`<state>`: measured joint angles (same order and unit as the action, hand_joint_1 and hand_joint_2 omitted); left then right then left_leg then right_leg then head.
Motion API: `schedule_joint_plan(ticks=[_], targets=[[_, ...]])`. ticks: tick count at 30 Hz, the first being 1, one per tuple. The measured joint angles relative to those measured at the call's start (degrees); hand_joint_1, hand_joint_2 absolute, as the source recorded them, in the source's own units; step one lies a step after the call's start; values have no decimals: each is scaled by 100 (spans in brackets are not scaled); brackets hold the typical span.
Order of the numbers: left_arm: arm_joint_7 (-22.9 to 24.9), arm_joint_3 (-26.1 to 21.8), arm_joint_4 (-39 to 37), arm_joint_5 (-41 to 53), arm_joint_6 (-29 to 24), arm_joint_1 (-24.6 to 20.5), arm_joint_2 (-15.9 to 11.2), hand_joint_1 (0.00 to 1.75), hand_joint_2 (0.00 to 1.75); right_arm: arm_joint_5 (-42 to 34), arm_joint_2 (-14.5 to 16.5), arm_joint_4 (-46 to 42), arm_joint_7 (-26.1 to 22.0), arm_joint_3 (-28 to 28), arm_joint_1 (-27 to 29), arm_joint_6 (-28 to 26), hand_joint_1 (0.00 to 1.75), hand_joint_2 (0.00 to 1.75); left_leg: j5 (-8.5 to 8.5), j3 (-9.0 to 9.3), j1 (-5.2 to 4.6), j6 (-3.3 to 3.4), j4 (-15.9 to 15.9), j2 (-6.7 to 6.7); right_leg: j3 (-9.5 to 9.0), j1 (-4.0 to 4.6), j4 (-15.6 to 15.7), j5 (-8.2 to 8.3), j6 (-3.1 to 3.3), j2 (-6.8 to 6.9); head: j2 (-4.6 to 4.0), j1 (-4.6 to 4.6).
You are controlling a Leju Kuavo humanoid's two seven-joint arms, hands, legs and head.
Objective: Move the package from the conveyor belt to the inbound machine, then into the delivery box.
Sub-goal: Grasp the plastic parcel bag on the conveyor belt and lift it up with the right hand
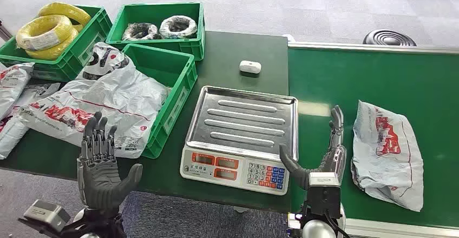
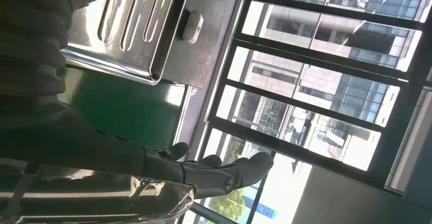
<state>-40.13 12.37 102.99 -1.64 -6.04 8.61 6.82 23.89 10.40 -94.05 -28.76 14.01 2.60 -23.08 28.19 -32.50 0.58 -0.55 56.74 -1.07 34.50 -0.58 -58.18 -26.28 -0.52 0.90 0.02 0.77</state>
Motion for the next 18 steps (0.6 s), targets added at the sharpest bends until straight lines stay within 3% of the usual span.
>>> schedule_joint_plan(ticks=[5,8,11,13,18], targets=[[0,-2,0,-1,3,11,0,0,175,116,0,0,5,-1,0,-95,0,175,0,0,0,0,0,0,0,0,0,0,0,0,0,0],[-1,-3,1,-2,-3,21,0,0,175,940,1,6,274,-51,-5,-685,0,175,0,0,0,0,0,1,0,0,0,0,0,0,0,1],[-1,-6,23,-7,-20,50,0,0,175,2635,32,48,1203,-421,-48,-1455,0,175,0,0,0,0,0,1,0,0,0,0,0,0,0,1],[-1,-8,48,-9,-28,79,0,0,175,3643,61,128,1980,-903,-105,-1603,0,175,0,1,-1,0,0,4,-2,-1,1,0,0,2,0,1],[-1,-12,93,-9,4,148,-2,0,175,4560,57,411,2997,-2025,-203,-1582,0,175,2,2,-2,2,1,4,-5,-4,3,0,-1,6,0,1]])
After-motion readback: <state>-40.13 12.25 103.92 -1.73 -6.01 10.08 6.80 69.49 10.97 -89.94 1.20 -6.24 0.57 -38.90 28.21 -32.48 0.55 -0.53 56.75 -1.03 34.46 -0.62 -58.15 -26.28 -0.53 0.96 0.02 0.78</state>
